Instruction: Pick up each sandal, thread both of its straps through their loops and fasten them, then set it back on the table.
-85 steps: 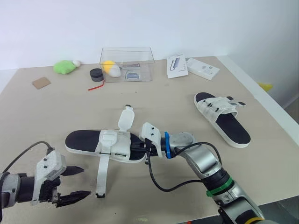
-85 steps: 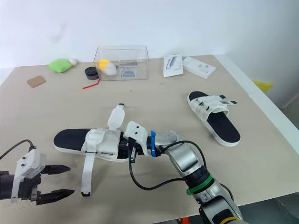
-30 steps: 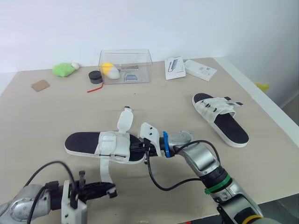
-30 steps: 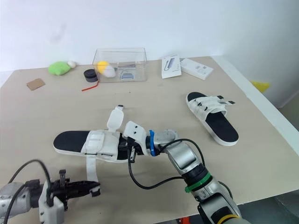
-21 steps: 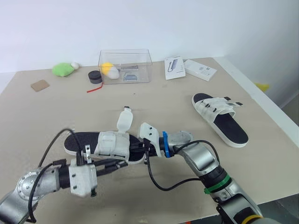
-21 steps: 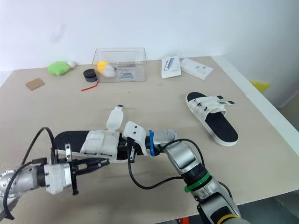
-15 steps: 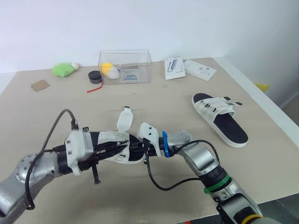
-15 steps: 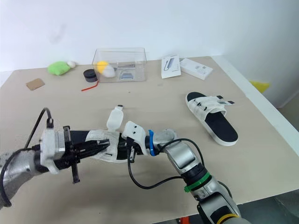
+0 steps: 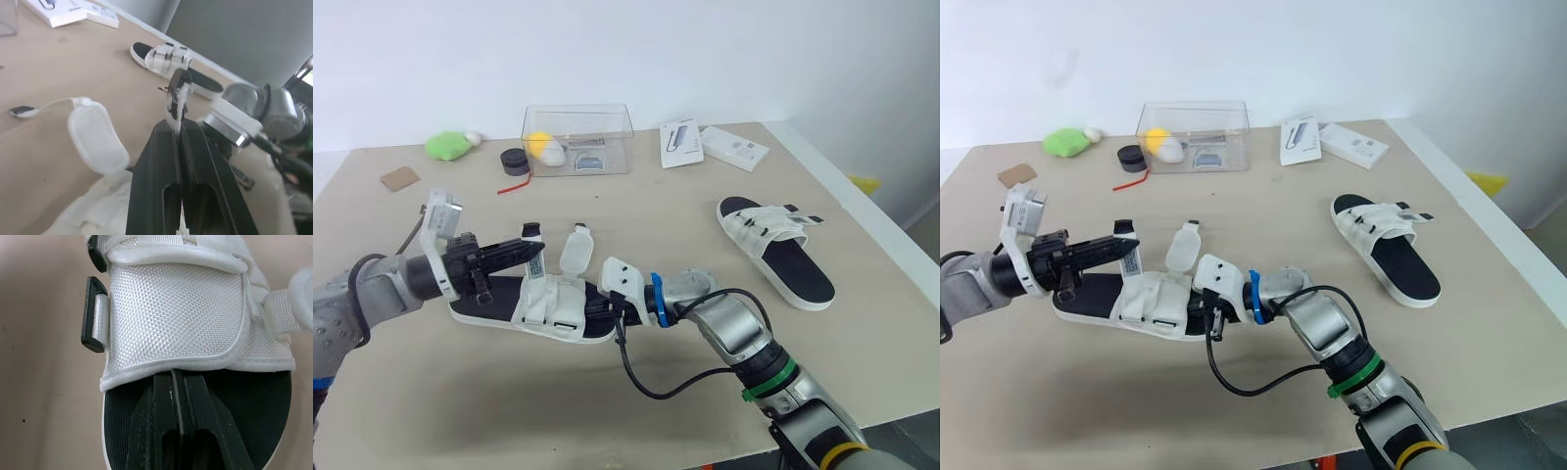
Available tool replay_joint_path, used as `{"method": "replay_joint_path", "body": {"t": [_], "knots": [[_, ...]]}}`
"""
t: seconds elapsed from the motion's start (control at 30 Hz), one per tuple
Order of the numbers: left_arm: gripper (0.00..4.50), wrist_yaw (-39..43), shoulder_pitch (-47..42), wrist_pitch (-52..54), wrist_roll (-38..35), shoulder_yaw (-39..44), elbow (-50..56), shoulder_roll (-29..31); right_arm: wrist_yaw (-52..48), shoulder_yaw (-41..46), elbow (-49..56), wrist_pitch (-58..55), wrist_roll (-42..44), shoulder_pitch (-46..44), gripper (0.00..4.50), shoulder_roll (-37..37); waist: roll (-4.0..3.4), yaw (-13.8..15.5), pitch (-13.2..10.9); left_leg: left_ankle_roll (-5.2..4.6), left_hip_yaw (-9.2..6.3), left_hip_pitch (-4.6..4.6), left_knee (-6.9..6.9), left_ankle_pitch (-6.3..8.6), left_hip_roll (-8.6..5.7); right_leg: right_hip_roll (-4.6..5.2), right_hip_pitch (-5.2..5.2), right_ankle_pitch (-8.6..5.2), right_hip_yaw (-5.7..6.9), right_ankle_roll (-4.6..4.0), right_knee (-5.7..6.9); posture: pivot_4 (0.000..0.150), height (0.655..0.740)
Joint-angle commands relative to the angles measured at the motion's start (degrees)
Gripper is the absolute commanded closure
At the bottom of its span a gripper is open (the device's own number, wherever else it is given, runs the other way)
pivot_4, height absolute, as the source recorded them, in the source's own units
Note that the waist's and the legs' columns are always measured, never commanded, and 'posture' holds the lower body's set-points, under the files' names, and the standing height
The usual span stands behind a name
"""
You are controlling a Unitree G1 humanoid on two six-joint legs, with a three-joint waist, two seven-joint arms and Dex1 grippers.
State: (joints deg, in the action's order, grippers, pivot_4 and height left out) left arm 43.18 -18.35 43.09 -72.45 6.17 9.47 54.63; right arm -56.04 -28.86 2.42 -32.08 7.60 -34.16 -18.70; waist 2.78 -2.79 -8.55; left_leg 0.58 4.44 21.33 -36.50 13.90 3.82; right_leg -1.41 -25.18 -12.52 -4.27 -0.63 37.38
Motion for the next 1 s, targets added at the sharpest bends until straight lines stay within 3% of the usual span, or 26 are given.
{"method": "replay_joint_path", "body": {"t": [0.03, 0.17, 0.43, 0.6, 1.0], "knots": [[4.43, 3.8, -3.4, 3.9, 2.6, -1.0, -2.7, -0.7, 0.7, -2.6, -1.5, -2.0, -2.1, 2.1, 4.50, -0.9, 0.03, 0.0, 0.0, 0.01, -0.02, 0.01, 0.00, -0.01, 0.00, -0.02, -0.01, 0.03, -0.01, 0.05, 0.00, 0.150, 0.7400], [4.43, 10.3, -5.8, 6.1, 10.5, -6.0, -8.3, -1.5, 1.2, -2.6, -0.2, -2.4, -1.9, 3.0, 4.50, -0.8, 0.03, -0.1, 0.0, 0.02, -0.05, 0.01, 0.00, -0.01, 0.00, -0.06, -0.01, 0.05, 0.00, 0.11, 0.01, 0.150, 0.7400], [4.43, 21.2, -15.1, 7.8, 18.5, -7.6, -22.6, -5.7, 2.0, -2.5, 0.3, -2.8, -1.7, 3.5, 4.50, -0.6, 0.10, 0.0, 0.1, 0.03, -0.14, 0.07, 0.00, 0.00, 0.00, -0.12, -0.04, 0.01, 0.00, 0.09, 0.06, 0.150, 0.7400], [4.43, 24.3, -20.1, 10.5, 21.1, -7.1, -27.0, -8.1, 2.1, -2.5, 0.4, -2.7, -1.7, 3.5, 4.50, -0.7, 0.11, 0.0, 0.1, 0.03, -0.19, 0.10, 0.00, 0.00, -0.01, -0.14, -0.04, 0.00, 0.01, 0.10, 0.07, 0.150, 0.7400], [4.43, 27.6, -18.7, 9.6, 28.9, -6.5, -29.5, -10.6, 2.3, -2.5, 0.5, -2.6, -1.7, 3.4, 4.50, -0.8, 0.11, -0.1, 0.1, 0.03, -0.28, 0.10, -0.05, 0.00, -0.01, -0.14, -0.04, 0.00, 0.02, 0.10, 0.17, 0.150, 0.7400]]}}
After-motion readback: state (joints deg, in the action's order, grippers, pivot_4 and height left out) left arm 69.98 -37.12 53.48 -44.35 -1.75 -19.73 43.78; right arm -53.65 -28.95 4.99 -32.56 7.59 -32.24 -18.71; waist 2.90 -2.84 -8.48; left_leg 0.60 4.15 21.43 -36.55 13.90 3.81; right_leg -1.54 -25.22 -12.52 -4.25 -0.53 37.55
